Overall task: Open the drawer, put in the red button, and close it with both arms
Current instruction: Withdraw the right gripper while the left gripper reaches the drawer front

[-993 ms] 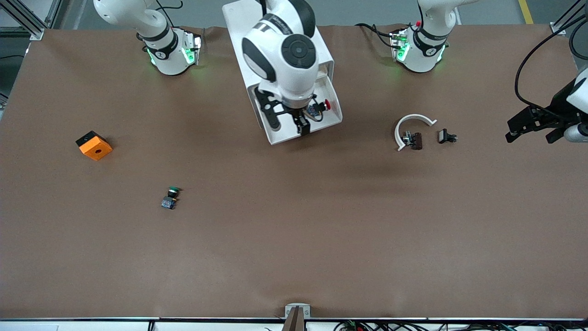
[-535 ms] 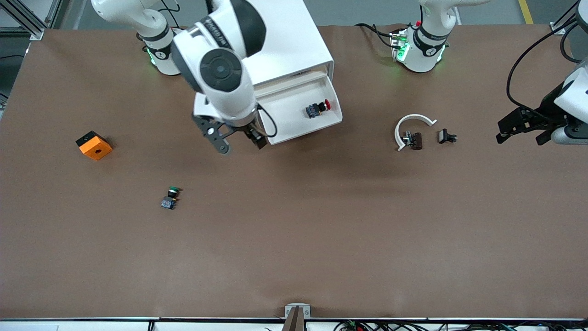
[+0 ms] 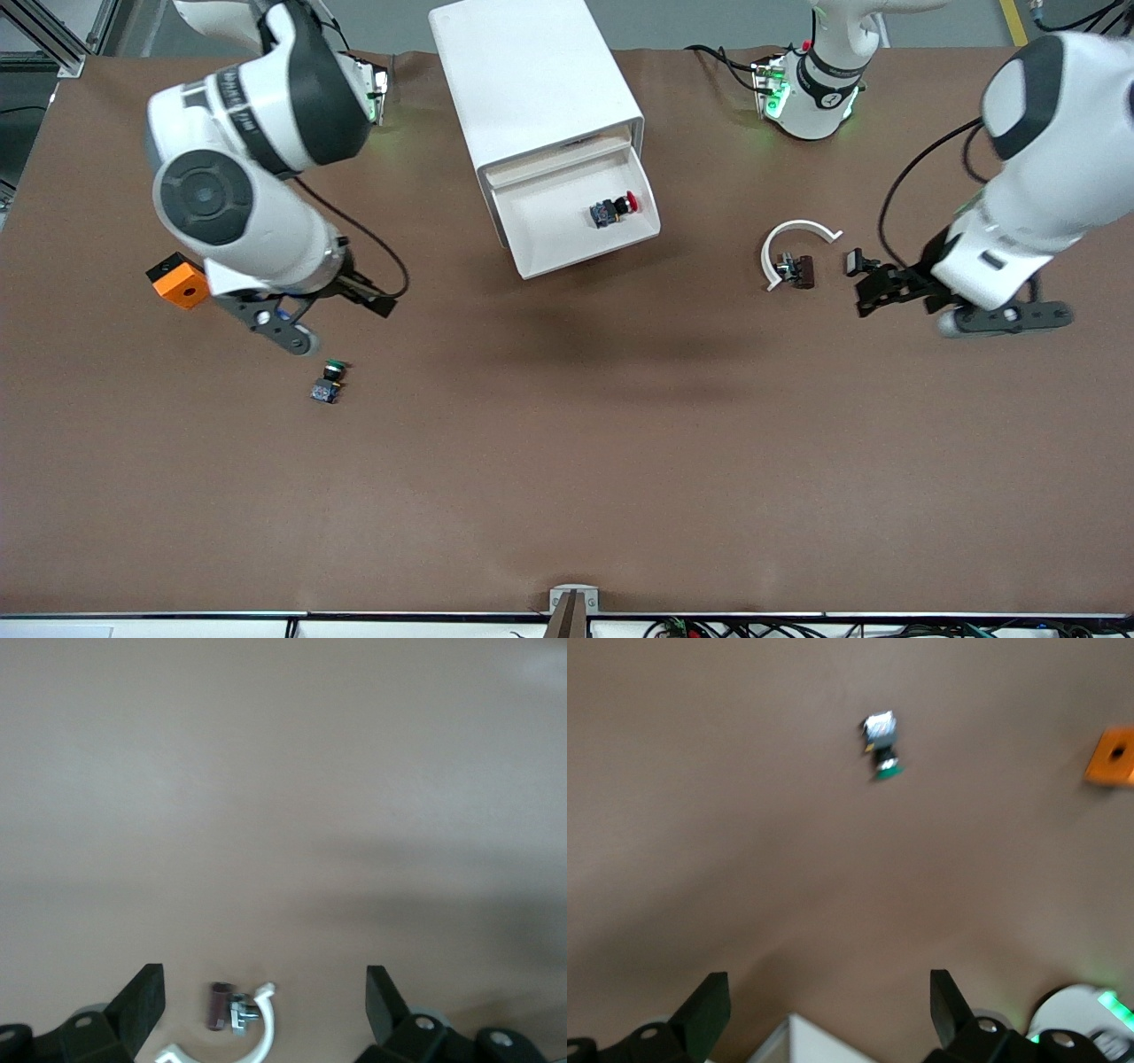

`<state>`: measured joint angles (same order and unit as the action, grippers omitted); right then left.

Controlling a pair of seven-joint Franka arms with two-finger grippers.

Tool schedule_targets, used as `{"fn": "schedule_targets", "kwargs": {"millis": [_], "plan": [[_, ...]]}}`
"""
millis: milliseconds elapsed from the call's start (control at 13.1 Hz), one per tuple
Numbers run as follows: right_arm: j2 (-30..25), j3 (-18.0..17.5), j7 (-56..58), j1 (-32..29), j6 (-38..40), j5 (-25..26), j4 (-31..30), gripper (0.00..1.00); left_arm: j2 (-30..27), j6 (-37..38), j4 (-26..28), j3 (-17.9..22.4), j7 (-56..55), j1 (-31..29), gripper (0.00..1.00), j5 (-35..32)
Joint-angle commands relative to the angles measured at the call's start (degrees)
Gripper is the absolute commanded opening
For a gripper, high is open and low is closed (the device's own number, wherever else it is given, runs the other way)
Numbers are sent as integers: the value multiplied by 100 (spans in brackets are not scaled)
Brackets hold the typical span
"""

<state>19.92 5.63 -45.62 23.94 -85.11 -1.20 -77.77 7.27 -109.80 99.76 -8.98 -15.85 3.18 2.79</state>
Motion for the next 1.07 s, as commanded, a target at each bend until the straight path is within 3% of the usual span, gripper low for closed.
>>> {"fn": "schedule_targets", "kwargs": {"millis": [0, 153, 458, 764, 993], "plan": [[-294, -106, 1602, -713, 125, 128, -62, 100, 423, -234, -114, -16, -732, 445, 100, -112], [-392, -89, 3043, -1249, 345, 146, -54, 100, 810, -480, -167, -7, -1567, 928, 100, -112], [-471, -89, 4787, -2102, 442, 497, -54, 100, 1469, -490, -421, -25, -2860, 1685, 100, -666], [-462, -106, 5466, -2622, 416, 436, -19, 100, 1857, -516, -606, -51, -3406, 2151, 100, -482], [-445, -124, 5432, -2570, 424, 462, 235, 100, 2050, -516, -659, -60, -3732, 2494, 100, -473]]}}
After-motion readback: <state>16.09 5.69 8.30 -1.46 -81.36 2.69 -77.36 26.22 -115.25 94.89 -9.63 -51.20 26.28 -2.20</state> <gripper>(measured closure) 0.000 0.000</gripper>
